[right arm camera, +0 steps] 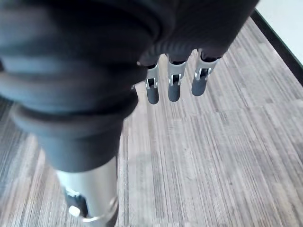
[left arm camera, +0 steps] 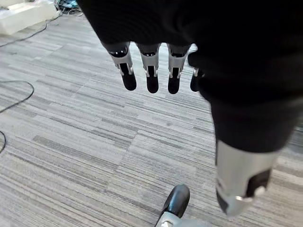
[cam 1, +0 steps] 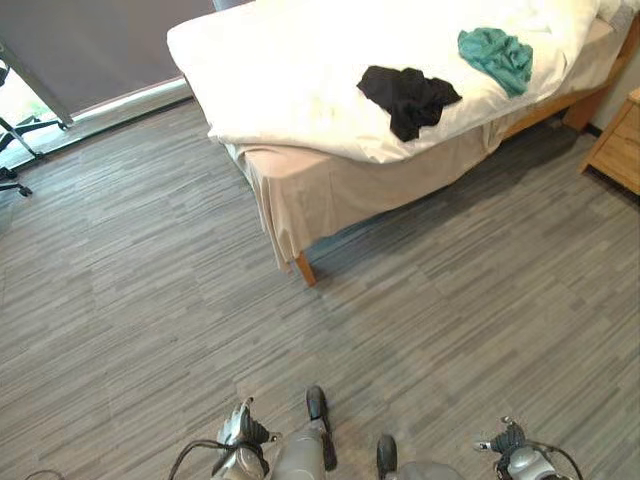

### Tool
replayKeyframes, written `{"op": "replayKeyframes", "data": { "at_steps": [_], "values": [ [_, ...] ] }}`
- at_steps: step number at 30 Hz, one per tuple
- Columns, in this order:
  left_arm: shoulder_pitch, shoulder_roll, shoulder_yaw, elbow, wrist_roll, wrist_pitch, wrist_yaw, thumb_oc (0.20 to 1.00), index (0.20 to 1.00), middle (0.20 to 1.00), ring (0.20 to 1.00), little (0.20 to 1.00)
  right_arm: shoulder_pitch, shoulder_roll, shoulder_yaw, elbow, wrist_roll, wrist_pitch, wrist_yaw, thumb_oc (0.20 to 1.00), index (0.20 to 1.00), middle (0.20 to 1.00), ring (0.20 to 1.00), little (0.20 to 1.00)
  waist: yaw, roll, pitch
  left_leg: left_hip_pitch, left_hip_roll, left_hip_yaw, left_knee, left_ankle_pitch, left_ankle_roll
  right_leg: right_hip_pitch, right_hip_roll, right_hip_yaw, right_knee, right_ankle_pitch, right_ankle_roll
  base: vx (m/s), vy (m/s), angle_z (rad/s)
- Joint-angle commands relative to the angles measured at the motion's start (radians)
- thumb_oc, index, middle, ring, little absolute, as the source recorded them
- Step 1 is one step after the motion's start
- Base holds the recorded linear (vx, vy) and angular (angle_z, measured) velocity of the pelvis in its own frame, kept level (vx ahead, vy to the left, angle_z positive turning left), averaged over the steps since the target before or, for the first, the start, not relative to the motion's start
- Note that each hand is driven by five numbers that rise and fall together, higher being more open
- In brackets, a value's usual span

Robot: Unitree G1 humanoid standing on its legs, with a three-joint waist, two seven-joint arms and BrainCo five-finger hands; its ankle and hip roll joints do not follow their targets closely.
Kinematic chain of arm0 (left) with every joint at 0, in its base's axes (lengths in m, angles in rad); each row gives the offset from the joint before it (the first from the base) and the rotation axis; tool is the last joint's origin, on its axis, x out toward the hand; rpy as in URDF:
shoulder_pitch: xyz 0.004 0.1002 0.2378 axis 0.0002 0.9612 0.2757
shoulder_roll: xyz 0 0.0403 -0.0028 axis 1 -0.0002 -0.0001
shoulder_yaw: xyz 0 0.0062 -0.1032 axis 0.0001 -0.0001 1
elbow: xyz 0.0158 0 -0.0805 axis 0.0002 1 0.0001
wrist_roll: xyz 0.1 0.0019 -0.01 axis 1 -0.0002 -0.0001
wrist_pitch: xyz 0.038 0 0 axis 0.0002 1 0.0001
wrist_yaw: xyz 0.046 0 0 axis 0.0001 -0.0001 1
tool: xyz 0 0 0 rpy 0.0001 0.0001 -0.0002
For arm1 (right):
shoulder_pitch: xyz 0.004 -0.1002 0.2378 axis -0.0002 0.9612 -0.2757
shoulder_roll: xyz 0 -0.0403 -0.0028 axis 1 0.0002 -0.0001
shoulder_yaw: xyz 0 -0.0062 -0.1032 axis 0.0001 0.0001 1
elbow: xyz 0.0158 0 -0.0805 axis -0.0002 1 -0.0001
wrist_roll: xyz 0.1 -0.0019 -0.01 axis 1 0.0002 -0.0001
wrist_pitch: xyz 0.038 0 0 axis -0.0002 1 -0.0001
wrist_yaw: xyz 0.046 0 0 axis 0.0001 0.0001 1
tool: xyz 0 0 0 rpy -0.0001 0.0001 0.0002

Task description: Tidy up the quilt and then pick up the clothes from the bed and put them into the laundry hamper.

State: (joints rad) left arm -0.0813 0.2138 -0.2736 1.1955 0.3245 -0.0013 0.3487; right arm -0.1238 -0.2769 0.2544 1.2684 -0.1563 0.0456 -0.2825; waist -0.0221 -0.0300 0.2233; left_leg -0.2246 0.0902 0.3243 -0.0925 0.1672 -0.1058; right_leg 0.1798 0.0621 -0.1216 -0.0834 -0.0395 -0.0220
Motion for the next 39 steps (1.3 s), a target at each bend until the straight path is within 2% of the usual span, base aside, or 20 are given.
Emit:
{"op": "replayKeyframes", "data": {
  "at_steps": [1, 4, 5, 6, 7, 10, 12, 13, 14, 15, 16, 18, 21, 22, 23, 25, 28, 29, 34, 39],
  "values": [
    [0.007, 0.001, -0.028, 0.024, 0.015, 0.012, 0.007, 1.0, 1.0, 1.0, 1.0, 1.0, 0.07, -0.013, -0.007, -0.046, -0.024, -0.003, -0.016, 1.0, 1.0, 1.0, 1.0, 1.0, 0.027, -0.021, -0.016, 0.054, 0.0, 0.0, 0.075, -0.038, 0.023, 0.07, -0.116, 0.082, 0.037, -0.146, 0.126, 0.39, 0.081, 0.23],
    [0.022, 0.006, -0.025, 0.047, 0.033, 0.025, -0.004, 1.0, 1.0, 1.0, 1.0, 1.0, 0.078, 0.006, -0.006, -0.045, -0.023, -0.008, -0.012, 1.0, 1.0, 1.0, 1.0, 1.0, 0.033, -0.037, -0.04, 0.081, -0.01, -0.012, 0.067, -0.05, 0.045, 0.051, -0.114, 0.099, 0.138, -0.152, 0.135, 0.5, 0.128, -0.21],
    [0.031, 0.022, -0.027, 0.058, 0.066, 0.036, -0.022, 1.0, 1.0, 1.0, 1.0, 1.0, 0.089, 0.026, -0.011, -0.045, -0.017, -0.01, -0.003, 1.0, 1.0, 1.0, 1.0, 1.0, 0.025, -0.054, -0.043, 0.151, -0.024, 0.004, 0.043, -0.086, 0.07, 0.01, -0.109, 0.097, 0.336, -0.129, 0.179, 0.27, 0.092, -0.16],
    [0.031, 0.022, -0.027, 0.057, 0.066, 0.037, -0.022, 1.0, 1.0, 1.0, 1.0, 1.0, 0.089, 0.026, -0.011, -0.045, -0.017, -0.01, -0.003, 1.0, 1.0, 1.0, 1.0, 1.0, 0.027, -0.051, -0.045, 0.148, -0.02, 0.006, 0.044, -0.084, 0.069, 0.006, -0.106, 0.099, 0.336, -0.126, 0.177, 0.49, 0.153, -0.15],
    [0.026, 0.038, -0.026, 0.052, 0.078, 0.042, -0.023, 1.0, 1.0, 1.0, 1.0, 1.0, 0.083, 0.04, -0.012, -0.059, -0.009, -0.008, 0.003, 1.0, 1.0, 1.0, 1.0, 1.0, 0.006, -0.061, -0.02, 0.213, -0.032, 0.002, 0.03, -0.12, 0.094, -0.095, -0.118, 0.105, 0.553, -0.019, 0.229, 0.2, 0.054, 0.05],
    [0.018, 0.052, -0.026, 0.051, 0.079, 0.047, -0.025, 1.0, 1.0, 1.0, 1.0, 1.0, 0.072, 0.052, -0.019, -0.07, -0.002, -0.006, 0.003, 1.0, 1.0, 1.0, 1.0, 1.0, -0.006, -0.04, -0.003, 0.266, -0.009, -0.004, 0.01, -0.14, 0.1, -0.223, -0.132, 0.088, 0.7, 0.016, 0.235, 0.37, 0.084, 0.35],
    [0.004, 0.064, -0.036, 0.053, 0.091, 0.048, -0.025, 1.0, 1.0, 1.0, 1.0, 1.0, 0.069, 0.056, -0.018, -0.08, -0.001, -0.006, 0.002, 1.0, 1.0, 1.0, 1.0, 1.0, -0.021, -0.029, 0.012, 0.301, -0.007, -0.024, 0.005, -0.158, 0.09, -0.28, -0.163, 0.039, 0.638, -0.03, 0.206, 0.38, -0.013, 0.65],
    [-0.007, 0.07, -0.047, 0.049, 0.101, 0.046, -0.025, 1.0, 1.0, 1.0, 1.0, 1.0, 0.069, 0.056, -0.009, -0.088, 0.001, -0.006, 0.002, 1.0, 1.0, 1.0, 1.0, 1.0, -0.04, -0.029, 0.024, 0.328, -0.014, -0.05, 0.005, -0.181, 0.075, -0.291, -0.158, 0.037, 0.465, -0.073, 0.183, 0.26, -0.057, 0.59],
    [-0.007, 0.07, -0.047, 0.048, 0.102, 0.046, -0.025, 1.0, 1.0, 1.0, 1.0, 1.0, 0.069, 0.056, -0.009, -0.088, 0.001, -0.006, 0.002, 1.0, 1.0, 1.0, 1.0, 1.0, -0.04, -0.027, 0.023, 0.326, -0.012, -0.05, 0.005, -0.18, 0.074, -0.29, -0.155, 0.036, 0.459, -0.068, 0.182, 0.55, -0.165, 0.6],
    [-0.018, 0.07, -0.051, 0.045, 0.106, 0.041, -0.025, 1.0, 1.0, 1.0, 1.0, 1.0, 0.067, 0.048, -0.004, -0.079, 0.0, -0.002, 0.002, 1.0, 1.0, 1.0, 1.0, 1.0, -0.059, -0.035, 0.024, 0.35, -0.024, -0.08, 0.005, -0.211, 0.057, -0.289, -0.151, 0.085, 0.22, -0.044, 0.187, 0.41, -0.19, 0.46],
    [-0.03, 0.07, -0.049, 0.044, 0.104, 0.039, -0.023, 1.0, 1.0, 1.0, 1.0, 1.0, 0.065, 0.047, -0.001, -0.076, -0.001, 0.001, 0.004, 1.0, 1.0, 1.0, 1.0, 1.0, -0.066, -0.039, 0.021, 0.355, -0.022, -0.093, 0.005, -0.221, 0.046, -0.311, -0.157, 0.121, 0.144, -0.008, 0.198, 0.42, -0.186, 0.48],
    [-0.042, 0.073, -0.047, 0.052, 0.103, 0.039, -0.021, 1.0, 1.0, 1.0, 1.0, 1.0, 0.061, 0.043, 0.011, -0.065, -0.017, 0.009, 0.007, 1.0, 1.0, 1.0, 1.0, 1.0, -0.069, -0.038, 0.019, 0.387, -0.008, -0.11, 0.005, -0.248, 0.027, -0.338, -0.178, 0.118, 0.072, 0.039, 0.219, 0.4, -0.258, 0.63],
    [-0.025, 0.074, -0.046, 0.059, 0.107, 0.034, -0.021, 1.0, 1.0, 1.0, 1.0, 1.0, 0.073, 0.042, 0.016, -0.053, -0.027, 0.01, 0.01, 1.0, 1.0, 1.0, 1.0, 1.0, -0.068, -0.042, 0.008, 0.429, -0.007, -0.121, 0.039, -0.295, 0.022, -0.313, -0.184, 0.106, 0.073, 0.04, 0.208, 0.39, -0.279, 0.44],
    [-0.013, 0.064, -0.031, 0.052, 0.069, 0.025, -0.007, 1.0, 1.0, 1.0, 1.0, 1.0, 0.07, 0.03, 0.024, -0.047, -0.035, 0.01, 0.013, 1.0, 1.0, 1.0, 1.0, 1.0, -0.063, -0.035, 0.014, 0.368, 0.022, -0.137, 0.235, -0.273, 0.004, -0.276, -0.175, 0.108, 0.074, 0.031, 0.183, 0.26, -0.418, 0.31],
    [-0.031, 0.048, -0.023, 0.036, 0.013, 0.016, 0.012, 1.0, 1.0, 1.0, 1.0, 1.0, 0.055, 0.01, 0.028, -0.037, -0.042, 0.012, 0.003, 1.0, 1.0, 1.0, 1.0, 1.0, -0.046, -0.046, 0.055, 0.192, 0.035, -0.203, 0.547, -0.175, -0.024, -0.22, -0.184, 0.07, 0.062, 0.027, 0.141, 0.29, -0.522, 0.54],
    [-0.036, 0.036, -0.018, 0.023, -0.024, 0.011, 0.026, 1.0, 1.0, 1.0, 1.0, 1.0, 0.046, -0.002, 0.023, -0.022, -0.04, 0.016, -0.005, 1.0, 1.0, 1.0, 1.0, 1.0, -0.029, -0.069, 0.074, 0.098, 0.033, -0.207, 0.644, -0.157, -0.015, -0.167, -0.191, 0.053, 0.029, 0.014, 0.118, 0.17, -0.275, 0.82],
    [-0.021, 0.016, 0.008, 0.008, -0.084, -0.01, 0.052, 1.0, 1.0, 1.0, 1.0, 1.0, 0.047, -0.008, 0.018, -0.019, -0.03, 0.017, -0.004, 1.0, 1.0, 1.0, 1.0, 1.0, -0.014, -0.059, 0.05, 0.102, 0.006, -0.163, 0.449, -0.197, 0.006, -0.124, -0.186, 0.063, 0.001, -0.008, 0.127, 0.37, 0.047, 0.08],
    [0.011, 0.001, 0.055, 0.009, -0.143, -0.015, 0.083, 1.0, 1.0, 1.0, 1.0, 1.0, 0.06, -0.015, 0.015, -0.027, -0.033, 0.014, -0.005, 1.0, 1.0, 1.0, 1.0, 1.0, -0.009, -0.021, 0.031, 0.163, 0.01, -0.158, 0.219, -0.18, 0.007, -0.109, -0.172, 0.055, 0.011, -0.035, 0.141, 0.28, 0.135, -0.4],
    [-0.007, -0.018, 0.177, -0.044, -0.395, -0.06, 0.19, 1.0, 1.0, 1.0, 1.0, 1.0, 0.081, 0.004, 0.008, -0.031, -0.032, 0.015, -0.033, 1.0, 1.0, 1.0, 1.0, 1.0, -0.028, -0.012, 0.014, 0.238, 0.003, -0.159, 0.115, -0.161, -0.002, -0.116, -0.166, 0.036, 0.043, -0.043, 0.135, 0.16, 0.078, -0.1],
    [0.046, 0.031, 0.319, -0.366, -0.546, -0.143, 0.296, 1.0, 1.0, 1.0, 1.0, 1.0, 0.147, 0.014, 0.005, -0.111, -0.086, 0.019, -0.035, 1.0, 1.0, 1.0, 1.0, 1.0, -0.038, -0.003, -0.019, 0.313, 0.007, -0.116, 0.013, -0.161, -0.001, -0.108, -0.173, 0.054, 0.026, -0.033, 0.156, 0.14, 0.072, -0.25]
  ]
}}
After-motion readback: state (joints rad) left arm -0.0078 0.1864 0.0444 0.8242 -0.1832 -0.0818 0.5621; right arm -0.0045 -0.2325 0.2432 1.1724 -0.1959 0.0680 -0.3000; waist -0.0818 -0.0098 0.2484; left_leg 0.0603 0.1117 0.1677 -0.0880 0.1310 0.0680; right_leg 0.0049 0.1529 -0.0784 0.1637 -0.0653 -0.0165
